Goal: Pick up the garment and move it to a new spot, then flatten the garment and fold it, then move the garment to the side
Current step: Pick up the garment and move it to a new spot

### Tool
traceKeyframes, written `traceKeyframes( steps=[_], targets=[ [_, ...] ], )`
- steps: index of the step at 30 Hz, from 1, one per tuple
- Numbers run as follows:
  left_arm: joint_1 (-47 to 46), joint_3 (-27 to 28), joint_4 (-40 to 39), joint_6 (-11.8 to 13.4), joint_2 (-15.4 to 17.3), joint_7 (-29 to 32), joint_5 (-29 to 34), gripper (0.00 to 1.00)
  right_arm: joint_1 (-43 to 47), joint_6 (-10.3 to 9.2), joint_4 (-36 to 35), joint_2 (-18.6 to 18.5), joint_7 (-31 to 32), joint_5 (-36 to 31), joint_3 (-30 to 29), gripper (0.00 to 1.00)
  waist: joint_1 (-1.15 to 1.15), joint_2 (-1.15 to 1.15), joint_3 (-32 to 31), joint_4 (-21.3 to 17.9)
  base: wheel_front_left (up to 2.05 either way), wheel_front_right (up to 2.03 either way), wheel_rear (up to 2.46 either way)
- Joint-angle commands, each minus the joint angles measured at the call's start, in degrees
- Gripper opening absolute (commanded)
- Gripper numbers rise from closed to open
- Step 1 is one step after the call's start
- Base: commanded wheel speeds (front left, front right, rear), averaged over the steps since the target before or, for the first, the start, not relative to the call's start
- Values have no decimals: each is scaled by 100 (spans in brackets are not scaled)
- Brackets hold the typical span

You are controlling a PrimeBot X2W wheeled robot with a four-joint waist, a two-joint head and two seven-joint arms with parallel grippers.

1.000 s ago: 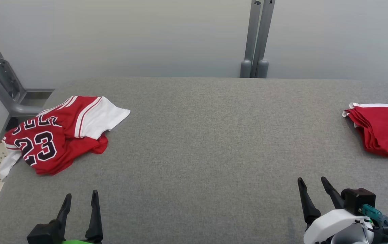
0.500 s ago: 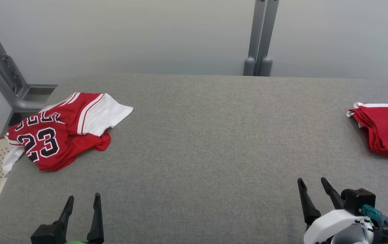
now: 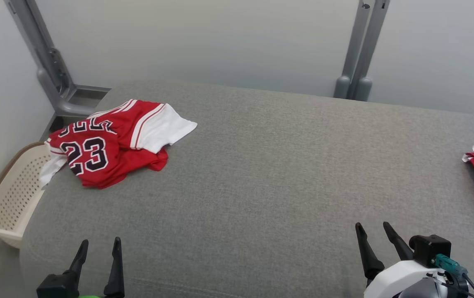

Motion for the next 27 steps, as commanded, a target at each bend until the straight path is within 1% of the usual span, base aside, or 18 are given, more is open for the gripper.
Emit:
traceKeyframes(
  steps=[1,8,12,13,21,27],
  targets=[
    [-14,5,-9,13,64,21,20,100,44,-3,36,-7,-50,48,32,100,0,0,-1,297,0,0,0],
    [39,-11,-102,44,146,100,18,100,-9,-3,151,-7,-132,150,204,100,0,0,4,810,0,0,0],
    [79,-15,-141,49,182,141,-4,100,-42,-3,192,-8,-161,175,260,100,0,0,13,997,0,0,0],
    [97,-15,-174,61,209,156,-15,100,-58,-3,220,-8,-180,193,284,100,0,0,23,1106,0,0,0],
    [107,-46,-237,61,271,214,-42,100,-116,-3,329,-9,-249,217,355,100,0,0,63,1455,0,0,0],
    [130,-73,-277,104,274,238,-57,100,-146,-3,379,-10,-262,193,401,100,0,0,72,1560,0,0,0]
  ],
)
